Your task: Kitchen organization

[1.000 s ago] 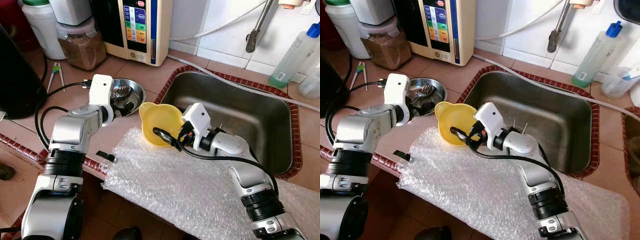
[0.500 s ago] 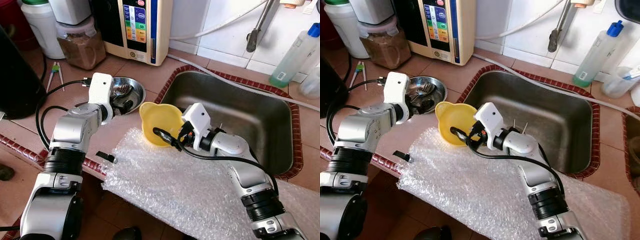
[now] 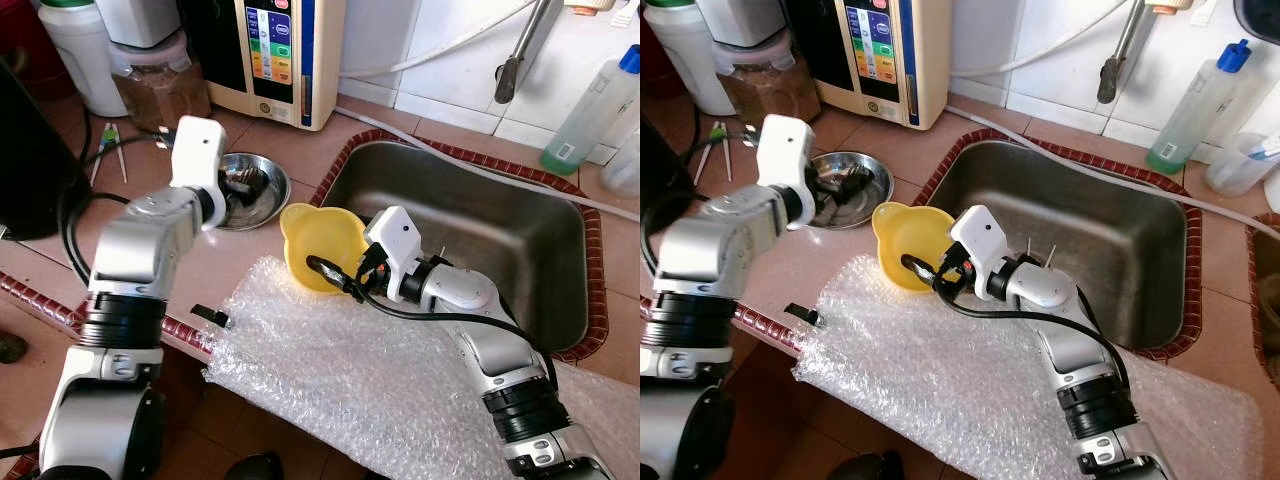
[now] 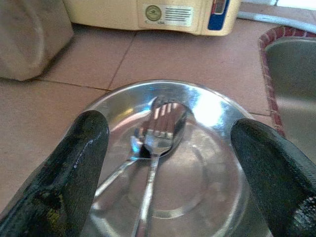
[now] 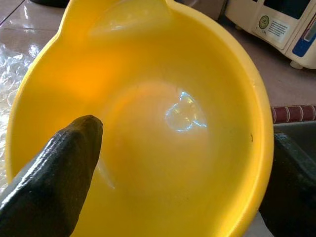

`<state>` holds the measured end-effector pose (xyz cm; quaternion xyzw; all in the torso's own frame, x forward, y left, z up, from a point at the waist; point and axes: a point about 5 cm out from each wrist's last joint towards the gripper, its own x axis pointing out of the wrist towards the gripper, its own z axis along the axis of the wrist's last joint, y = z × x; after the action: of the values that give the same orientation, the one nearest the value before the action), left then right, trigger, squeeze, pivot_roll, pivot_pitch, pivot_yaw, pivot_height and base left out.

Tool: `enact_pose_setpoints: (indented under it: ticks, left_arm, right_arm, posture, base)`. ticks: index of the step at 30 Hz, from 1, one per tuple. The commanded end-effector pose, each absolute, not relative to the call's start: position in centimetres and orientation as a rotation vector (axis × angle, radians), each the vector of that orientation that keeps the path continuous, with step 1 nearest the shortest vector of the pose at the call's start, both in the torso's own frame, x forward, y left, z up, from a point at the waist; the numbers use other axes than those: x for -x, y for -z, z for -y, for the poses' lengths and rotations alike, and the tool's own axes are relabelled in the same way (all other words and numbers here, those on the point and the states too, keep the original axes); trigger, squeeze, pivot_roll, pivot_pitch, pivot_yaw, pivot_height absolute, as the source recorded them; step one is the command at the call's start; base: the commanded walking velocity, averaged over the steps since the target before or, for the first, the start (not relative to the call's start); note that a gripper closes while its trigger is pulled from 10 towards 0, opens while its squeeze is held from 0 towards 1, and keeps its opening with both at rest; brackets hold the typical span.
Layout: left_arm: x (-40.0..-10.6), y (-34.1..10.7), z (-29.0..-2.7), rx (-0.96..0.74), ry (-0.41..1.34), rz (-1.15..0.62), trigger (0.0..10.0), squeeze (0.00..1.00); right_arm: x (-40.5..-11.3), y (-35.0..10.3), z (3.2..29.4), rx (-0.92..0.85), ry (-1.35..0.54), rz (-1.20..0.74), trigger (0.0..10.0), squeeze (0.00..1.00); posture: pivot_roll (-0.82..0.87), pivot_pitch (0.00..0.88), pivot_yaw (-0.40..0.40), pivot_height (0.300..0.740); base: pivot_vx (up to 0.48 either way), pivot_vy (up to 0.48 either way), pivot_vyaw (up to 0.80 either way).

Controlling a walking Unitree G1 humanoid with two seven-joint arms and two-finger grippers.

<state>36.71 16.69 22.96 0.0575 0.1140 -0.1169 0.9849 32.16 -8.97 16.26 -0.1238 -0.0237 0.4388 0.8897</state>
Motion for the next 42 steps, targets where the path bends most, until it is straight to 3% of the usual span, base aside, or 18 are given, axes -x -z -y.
enact_pose_setpoints:
  ticks: [1, 3, 4, 15, 16, 17, 18, 21, 22, 23, 24, 42]
  left_arm:
    - [-36.4, -22.2, -16.8, -0.13, 0.249, -0.262, 10.0, 1.0]
    - [-36.2, -21.7, -17.0, -0.124, 0.251, -0.294, 10.0, 1.0]
    - [-36.0, -21.1, -17.2, -0.113, 0.254, -0.326, 10.0, 0.0]
    - [-35.2, -18.8, -17.1, -0.079, 0.319, -0.49, 10.0, 0.0]
    - [-35.1, -18.6, -17.1, -0.079, 0.324, -0.504, 9.1, 0.0]
    - [-35.0, -18.2, -17.1, -0.083, 0.332, -0.526, 4.5, 0.0]
    - [-35.0, -18.1, -17.1, -0.088, 0.336, -0.53, 4.5, 0.0]
    - [-34.9, -17.9, -17.2, -0.089, 0.348, -0.548, 2.9, 0.0]
    - [-34.8, -17.9, -17.2, -0.091, 0.353, -0.553, 2.9, 0.0]
    - [-34.8, -17.8, -17.3, -0.092, 0.36, -0.562, 0.9, 0.0]
    - [-34.7, -17.6, -17.4, -0.103, 0.359, -0.569, 0.0, 0.0]
    - [-34.7, -16.4, -18.3, -0.081, 0.327, -0.606, 0.0, 0.0]
  right_arm:
    - [-32.2, -16.0, 8.9, 0.268, -0.926, 0.033, 10.0, 0.0]
    - [-32.2, -16.0, 8.9, 0.268, -0.925, 0.033, 10.0, 0.0]
    - [-32.2, -16.0, 8.9, 0.268, -0.925, 0.033, 10.0, 0.0]
    - [-32.1, -16.0, 8.9, 0.265, -0.919, 0.035, 10.0, 0.0]
    - [-32.1, -16.0, 8.9, 0.265, -0.92, 0.036, 10.0, 0.0]
    - [-32.1, -16.0, 8.9, 0.265, -0.921, 0.036, 10.0, 0.0]
    - [-32.1, -16.0, 8.9, 0.265, -0.921, 0.036, 10.0, 0.0]
    - [-32.1, -16.0, 8.9, 0.266, -0.921, 0.034, 10.0, 0.0]
    - [-32.1, -16.0, 8.9, 0.267, -0.921, 0.033, 10.0, 0.0]
    - [-32.1, -16.0, 8.9, 0.267, -0.921, 0.032, 10.0, 0.0]
    - [-32.1, -16.0, 8.9, 0.266, -0.922, 0.031, 10.0, 0.0]
    - [-32.1, -16.0, 9.0, 0.266, -0.923, 0.03, 10.0, 0.0]
  posture:
    - [0.06, 0.136, -0.004, 0.74]
    - [0.06, 0.137, -0.003, 0.74]
    - [0.06, 0.137, -0.002, 0.74]
    - [0.06, 0.138, 0.003, 0.74]
    - [0.06, 0.139, 0.003, 0.74]
    - [0.06, 0.138, 0.003, 0.74]
    - [0.06, 0.14, 0.002, 0.74]
    - [0.06, 0.14, 0.003, 0.74]
    - [0.06, 0.14, 0.003, 0.74]
    - [0.06, 0.14, 0.004, 0.74]
    - [0.06, 0.141, 0.005, 0.74]
    - [0.06, 0.137, 0.003, 0.74]
  base:
    - [0.0, 0.0, 0.0]
    - [0.0, 0.0, 0.0]
    - [0.0, 0.0, 0.0]
    - [0.0, 0.0, 0.0]
    - [0.0, 0.0, 0.0]
    - [0.0, 0.0, 0.0]
    - [0.0, 0.0, 0.0]
    - [0.0, 0.0, 0.0]
    - [0.0, 0.0, 0.0]
    - [0.0, 0.0, 0.0]
    - [0.0, 0.0, 0.0]
    - [0.0, 0.0, 0.0]
